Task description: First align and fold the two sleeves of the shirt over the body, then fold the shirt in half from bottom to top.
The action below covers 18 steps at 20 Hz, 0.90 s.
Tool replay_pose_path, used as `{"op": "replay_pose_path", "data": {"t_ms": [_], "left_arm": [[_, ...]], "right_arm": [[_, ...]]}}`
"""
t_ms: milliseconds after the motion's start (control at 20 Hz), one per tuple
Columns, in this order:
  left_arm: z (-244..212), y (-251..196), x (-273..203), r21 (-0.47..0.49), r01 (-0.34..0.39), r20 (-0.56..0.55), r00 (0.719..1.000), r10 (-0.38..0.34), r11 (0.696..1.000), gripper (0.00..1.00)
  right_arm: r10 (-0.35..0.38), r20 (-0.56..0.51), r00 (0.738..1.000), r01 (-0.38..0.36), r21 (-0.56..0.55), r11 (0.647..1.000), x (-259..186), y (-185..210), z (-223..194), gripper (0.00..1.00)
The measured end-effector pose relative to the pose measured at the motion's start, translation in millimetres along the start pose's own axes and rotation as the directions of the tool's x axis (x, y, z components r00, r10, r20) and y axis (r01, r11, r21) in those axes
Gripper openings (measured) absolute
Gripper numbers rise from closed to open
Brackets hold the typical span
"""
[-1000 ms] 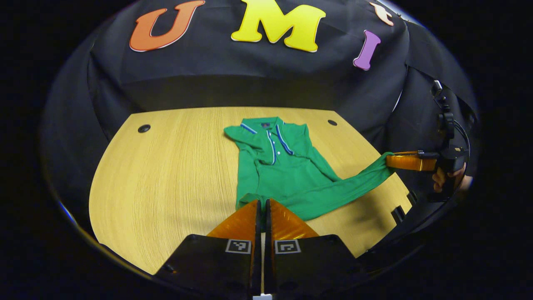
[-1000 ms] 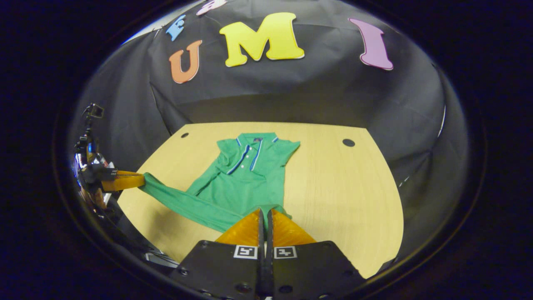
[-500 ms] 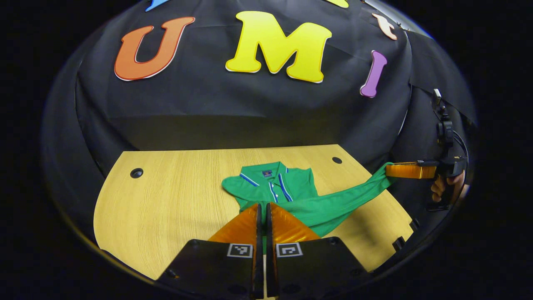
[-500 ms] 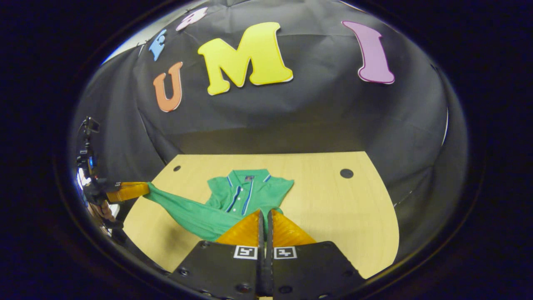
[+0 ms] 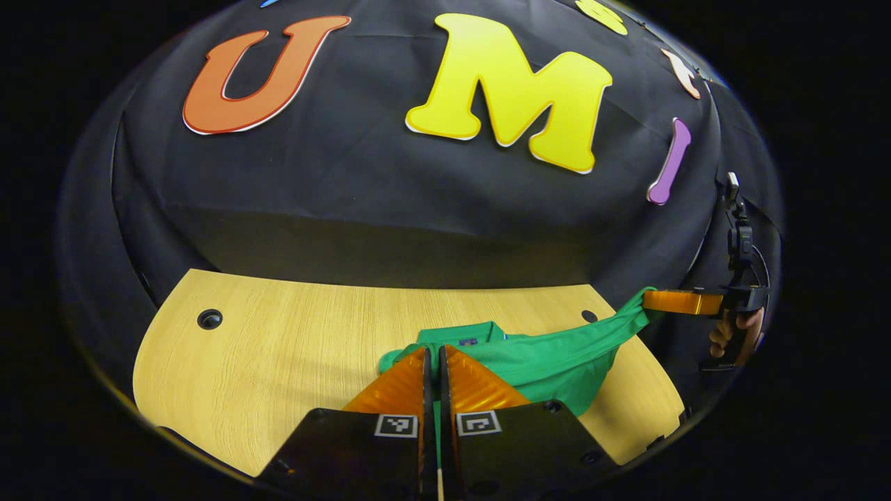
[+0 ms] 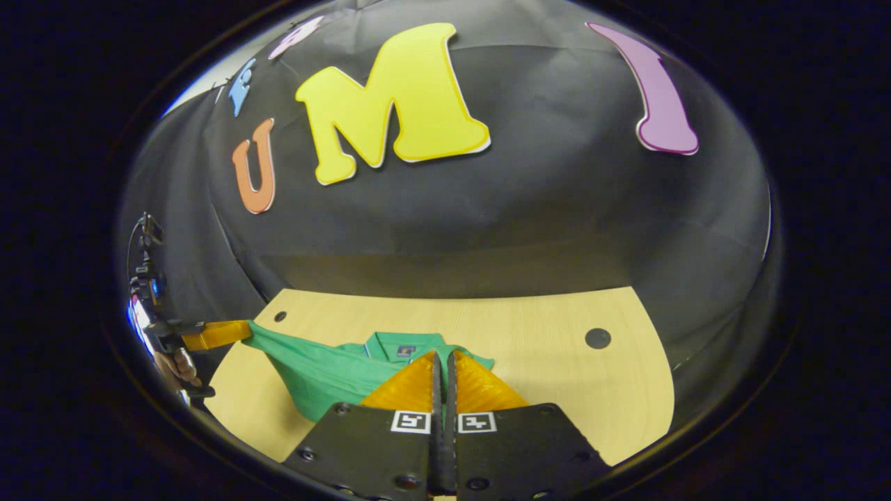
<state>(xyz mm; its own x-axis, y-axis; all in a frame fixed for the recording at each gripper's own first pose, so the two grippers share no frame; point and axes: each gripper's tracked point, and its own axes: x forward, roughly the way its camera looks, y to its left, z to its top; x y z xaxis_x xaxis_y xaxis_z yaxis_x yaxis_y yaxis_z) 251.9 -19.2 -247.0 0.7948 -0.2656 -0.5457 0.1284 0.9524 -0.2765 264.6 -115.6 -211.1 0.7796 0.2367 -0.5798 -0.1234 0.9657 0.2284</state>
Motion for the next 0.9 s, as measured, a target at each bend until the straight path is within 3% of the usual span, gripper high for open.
{"op": "replay_pose_path", "data": {"t_ms": [300, 600, 900], "left_arm": [[-5, 33, 63, -0.026, -0.042, -0.011, 0.999, 0.042, 0.999, 0.08], [-33, 58, 119, -0.011, -0.07, -0.063, 0.996, 0.069, 0.998, 0.08], [-62, 80, 149, -0.001, -0.097, -0.099, 0.99, 0.097, 0.995, 0.09]], "right_arm": [[-0.011, -0.028, 1.0, 0.01, -0.004, 1.0, 70, -17, 3, 0.0], [-0.028, -0.107, 0.994, 0.029, 0.006, 1.0, 137, -33, -31, 0.0], [-0.06, -0.116, 0.991, 0.056, -0.039, 0.998, 172, -39, -47, 0.0]]}}
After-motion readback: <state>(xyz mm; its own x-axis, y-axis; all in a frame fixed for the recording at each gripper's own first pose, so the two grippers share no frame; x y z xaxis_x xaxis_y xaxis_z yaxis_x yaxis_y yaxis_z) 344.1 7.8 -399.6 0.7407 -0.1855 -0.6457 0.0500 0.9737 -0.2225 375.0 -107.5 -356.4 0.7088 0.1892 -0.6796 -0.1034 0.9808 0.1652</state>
